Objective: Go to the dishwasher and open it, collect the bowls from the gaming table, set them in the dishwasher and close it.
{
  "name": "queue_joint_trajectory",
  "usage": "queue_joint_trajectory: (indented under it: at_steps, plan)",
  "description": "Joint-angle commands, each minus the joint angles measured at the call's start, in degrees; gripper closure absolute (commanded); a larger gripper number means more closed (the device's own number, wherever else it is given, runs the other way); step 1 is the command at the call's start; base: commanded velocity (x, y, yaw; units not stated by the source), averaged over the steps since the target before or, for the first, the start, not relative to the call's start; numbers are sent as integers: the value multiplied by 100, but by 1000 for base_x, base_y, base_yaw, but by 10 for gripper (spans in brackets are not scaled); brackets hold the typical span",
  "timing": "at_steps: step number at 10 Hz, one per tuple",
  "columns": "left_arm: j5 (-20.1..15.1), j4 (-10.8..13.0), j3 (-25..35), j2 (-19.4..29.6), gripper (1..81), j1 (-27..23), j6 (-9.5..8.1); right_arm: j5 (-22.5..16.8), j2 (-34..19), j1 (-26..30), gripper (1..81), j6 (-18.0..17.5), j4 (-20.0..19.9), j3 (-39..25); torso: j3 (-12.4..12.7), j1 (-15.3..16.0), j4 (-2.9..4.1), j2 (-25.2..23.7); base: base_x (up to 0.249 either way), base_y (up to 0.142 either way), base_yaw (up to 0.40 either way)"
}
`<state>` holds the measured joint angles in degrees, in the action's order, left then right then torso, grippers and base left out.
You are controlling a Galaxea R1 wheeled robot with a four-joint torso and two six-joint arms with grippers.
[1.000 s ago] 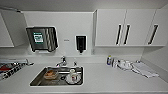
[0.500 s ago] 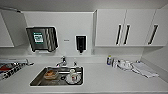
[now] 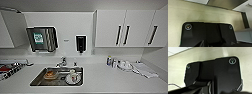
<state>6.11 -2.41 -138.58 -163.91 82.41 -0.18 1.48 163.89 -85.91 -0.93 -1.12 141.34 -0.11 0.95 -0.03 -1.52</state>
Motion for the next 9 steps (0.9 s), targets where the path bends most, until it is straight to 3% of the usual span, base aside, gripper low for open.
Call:
queue_joint_trajectory:
  at_steps: [1,2,7,8,9]
  plan:
    - [-92,-57,332,359,10,-282,-17,-288,-917,315,10,-22,-283,-1250,2,357,0,-555,0,0,0]
    - [-92,-57,332,385,10,-264,-17,-288,-1145,315,10,-22,-310,-1478,-304,468,0,-735,0,0,0]
    - [-101,-66,349,491,10,-203,-17,-279,-1277,350,10,-30,-380,-1496,-1076,1063,0,-1685,0,0,0]
    - [-119,-66,445,569,10,-185,-17,-279,-1277,376,10,-48,-380,-1505,-769,1206,0,-1910,0,0,0]
    - [-119,-66,622,684,10,-185,-26,-279,-1277,420,10,-48,-450,-1514,-932,1327,0,-2096,0,0,0]
